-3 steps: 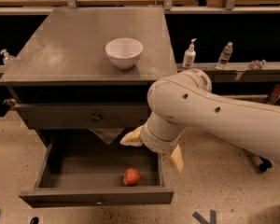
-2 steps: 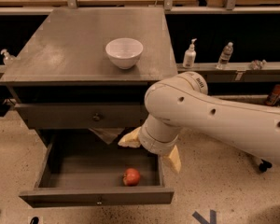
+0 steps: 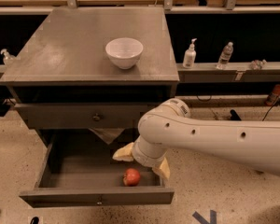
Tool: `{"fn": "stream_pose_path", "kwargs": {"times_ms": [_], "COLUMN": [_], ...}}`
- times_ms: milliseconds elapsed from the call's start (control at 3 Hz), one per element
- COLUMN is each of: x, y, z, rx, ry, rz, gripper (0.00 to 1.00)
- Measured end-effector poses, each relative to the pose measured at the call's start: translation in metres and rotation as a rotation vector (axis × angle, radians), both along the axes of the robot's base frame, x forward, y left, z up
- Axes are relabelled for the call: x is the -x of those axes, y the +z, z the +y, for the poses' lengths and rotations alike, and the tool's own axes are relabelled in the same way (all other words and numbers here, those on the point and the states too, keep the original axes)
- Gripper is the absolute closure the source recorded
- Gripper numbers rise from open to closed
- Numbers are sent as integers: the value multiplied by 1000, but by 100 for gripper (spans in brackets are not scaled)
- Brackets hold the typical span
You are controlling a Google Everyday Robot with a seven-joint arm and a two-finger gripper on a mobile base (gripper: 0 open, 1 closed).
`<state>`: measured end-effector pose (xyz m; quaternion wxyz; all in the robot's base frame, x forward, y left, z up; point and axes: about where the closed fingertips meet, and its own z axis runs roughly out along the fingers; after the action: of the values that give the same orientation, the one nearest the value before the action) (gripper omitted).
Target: Pick apple from middle drawer and place on counter
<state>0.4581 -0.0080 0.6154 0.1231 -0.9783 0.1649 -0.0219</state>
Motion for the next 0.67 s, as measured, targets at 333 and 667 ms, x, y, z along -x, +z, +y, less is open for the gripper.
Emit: {"fn": "stream_pose_path", "kwargs": {"times_ms": [333,667], "x": [0,-23], "y": [0,-19], "z": [0,5], "rx": [0,-27], "ry": [0,-31], "rz": [0,-10], "gripper": [0,0]}}
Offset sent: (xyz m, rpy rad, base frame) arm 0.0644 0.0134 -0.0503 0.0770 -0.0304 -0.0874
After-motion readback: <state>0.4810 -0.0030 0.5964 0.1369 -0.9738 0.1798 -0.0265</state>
